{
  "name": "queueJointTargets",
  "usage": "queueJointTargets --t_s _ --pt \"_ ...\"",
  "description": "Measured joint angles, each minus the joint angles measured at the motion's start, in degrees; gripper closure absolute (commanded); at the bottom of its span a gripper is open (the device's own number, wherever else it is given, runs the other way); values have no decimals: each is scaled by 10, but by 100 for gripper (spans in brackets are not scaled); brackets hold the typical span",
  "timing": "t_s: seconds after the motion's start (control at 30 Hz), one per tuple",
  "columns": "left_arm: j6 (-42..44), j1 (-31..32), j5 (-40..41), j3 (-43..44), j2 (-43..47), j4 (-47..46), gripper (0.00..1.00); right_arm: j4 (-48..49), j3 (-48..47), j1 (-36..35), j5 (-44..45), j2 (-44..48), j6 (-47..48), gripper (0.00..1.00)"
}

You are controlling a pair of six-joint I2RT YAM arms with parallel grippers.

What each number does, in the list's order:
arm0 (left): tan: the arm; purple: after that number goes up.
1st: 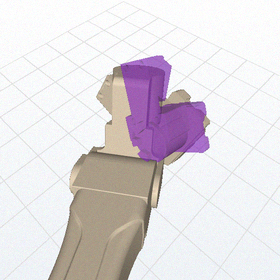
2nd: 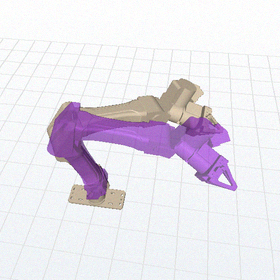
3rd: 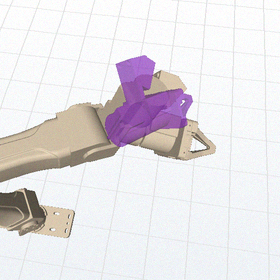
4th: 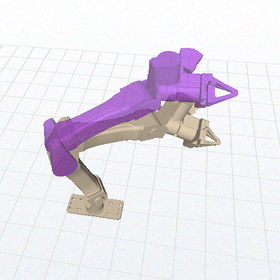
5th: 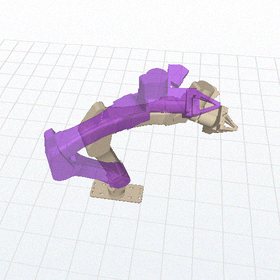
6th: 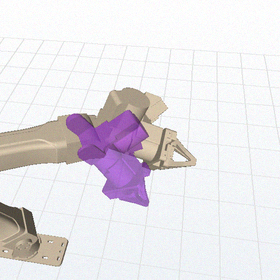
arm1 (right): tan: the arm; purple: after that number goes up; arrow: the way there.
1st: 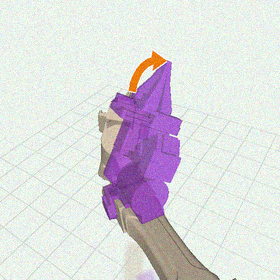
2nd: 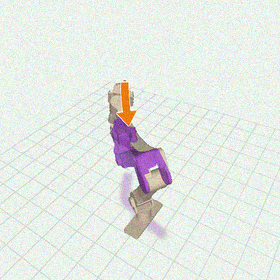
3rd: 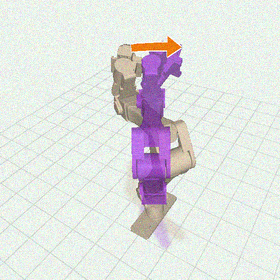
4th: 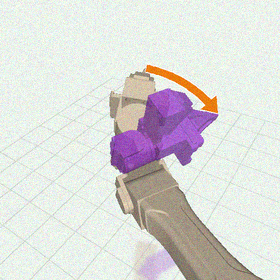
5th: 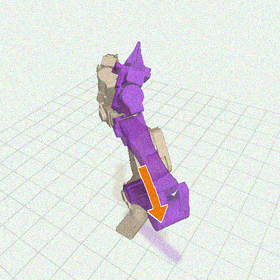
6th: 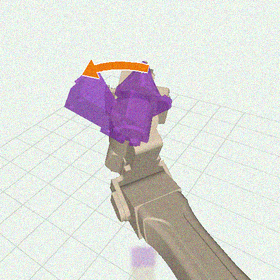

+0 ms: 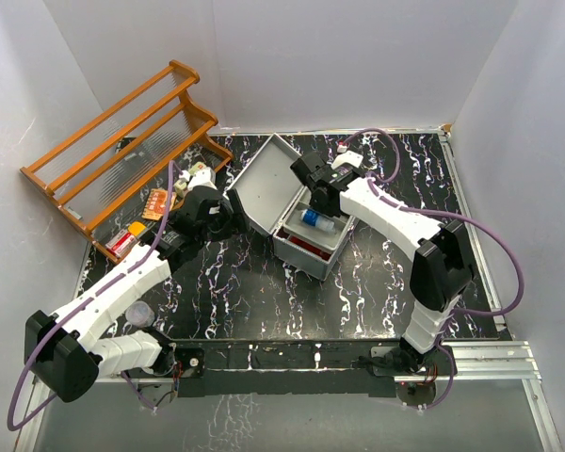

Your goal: Organize the medicine kit

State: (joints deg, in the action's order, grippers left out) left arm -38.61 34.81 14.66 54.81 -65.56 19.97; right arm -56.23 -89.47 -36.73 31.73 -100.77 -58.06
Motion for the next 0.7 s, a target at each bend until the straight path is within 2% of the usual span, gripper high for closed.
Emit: queueJointTargets --t_s 0.7 --pt "19 -14 4 0 2 7 18 -10 -9 -7 26 -43 -42 100"
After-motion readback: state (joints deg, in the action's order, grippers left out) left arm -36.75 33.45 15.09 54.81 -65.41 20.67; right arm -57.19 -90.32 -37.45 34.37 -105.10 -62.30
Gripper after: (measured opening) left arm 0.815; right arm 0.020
